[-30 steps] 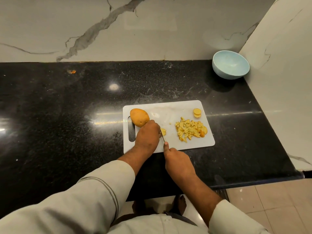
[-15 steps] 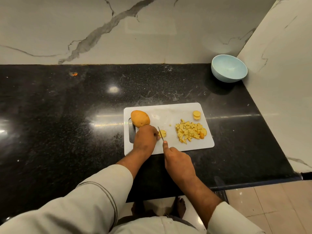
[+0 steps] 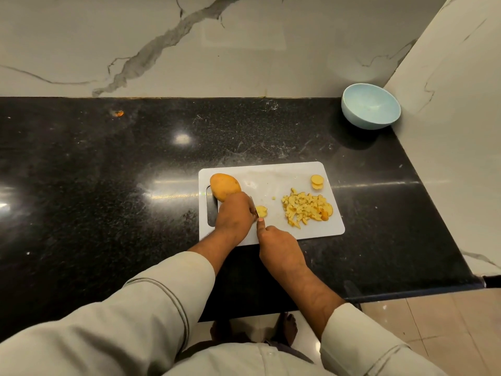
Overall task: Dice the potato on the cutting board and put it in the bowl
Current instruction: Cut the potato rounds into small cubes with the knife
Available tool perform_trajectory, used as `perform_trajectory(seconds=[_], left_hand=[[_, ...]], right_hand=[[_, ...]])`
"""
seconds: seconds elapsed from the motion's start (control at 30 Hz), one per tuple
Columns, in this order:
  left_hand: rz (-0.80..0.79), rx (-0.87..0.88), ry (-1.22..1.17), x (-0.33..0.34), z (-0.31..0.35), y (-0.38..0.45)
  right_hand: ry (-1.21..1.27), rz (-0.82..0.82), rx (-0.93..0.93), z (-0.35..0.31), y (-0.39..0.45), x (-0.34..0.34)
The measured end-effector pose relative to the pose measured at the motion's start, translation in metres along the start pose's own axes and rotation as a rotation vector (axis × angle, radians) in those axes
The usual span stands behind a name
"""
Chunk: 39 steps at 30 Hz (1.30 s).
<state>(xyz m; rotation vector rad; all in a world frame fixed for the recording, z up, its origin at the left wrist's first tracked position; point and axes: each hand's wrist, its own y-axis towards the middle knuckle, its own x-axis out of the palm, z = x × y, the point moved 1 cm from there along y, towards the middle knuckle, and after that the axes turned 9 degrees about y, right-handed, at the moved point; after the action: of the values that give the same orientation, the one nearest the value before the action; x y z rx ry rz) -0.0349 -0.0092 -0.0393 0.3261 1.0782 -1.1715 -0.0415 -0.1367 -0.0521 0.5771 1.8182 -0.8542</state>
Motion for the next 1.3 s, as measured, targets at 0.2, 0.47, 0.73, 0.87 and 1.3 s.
perform_trajectory(seconds=[0.2, 0.47, 0.73, 0.87, 1.3], left_hand=[[0.021, -0.034, -0.056, 0.006, -0.004, -0.001], [0.096, -0.034, -0.232, 0.007, -0.022, -0.01], [0.046, -0.022, -0.098, 0.01, -0.018, -0.007], [0.018, 0.053, 0.111, 0.004, -0.007, 0.001], [-0.104, 0.419, 0.312, 0.02, 0.131, 0.077]], right_hand=[[0.026, -0.057, -0.002, 0.015, -0.047, 0.013], [0.069, 0.125, 0.032, -0.002, -0.04, 0.012], [0.096, 0.111, 0.163, 0.006, -0.016, 0.005], [0.121, 0.131, 0.238, 0.027, -0.019, -0.001], [0.217, 0.158, 0.074, 0.057, -0.015, -0.005]])
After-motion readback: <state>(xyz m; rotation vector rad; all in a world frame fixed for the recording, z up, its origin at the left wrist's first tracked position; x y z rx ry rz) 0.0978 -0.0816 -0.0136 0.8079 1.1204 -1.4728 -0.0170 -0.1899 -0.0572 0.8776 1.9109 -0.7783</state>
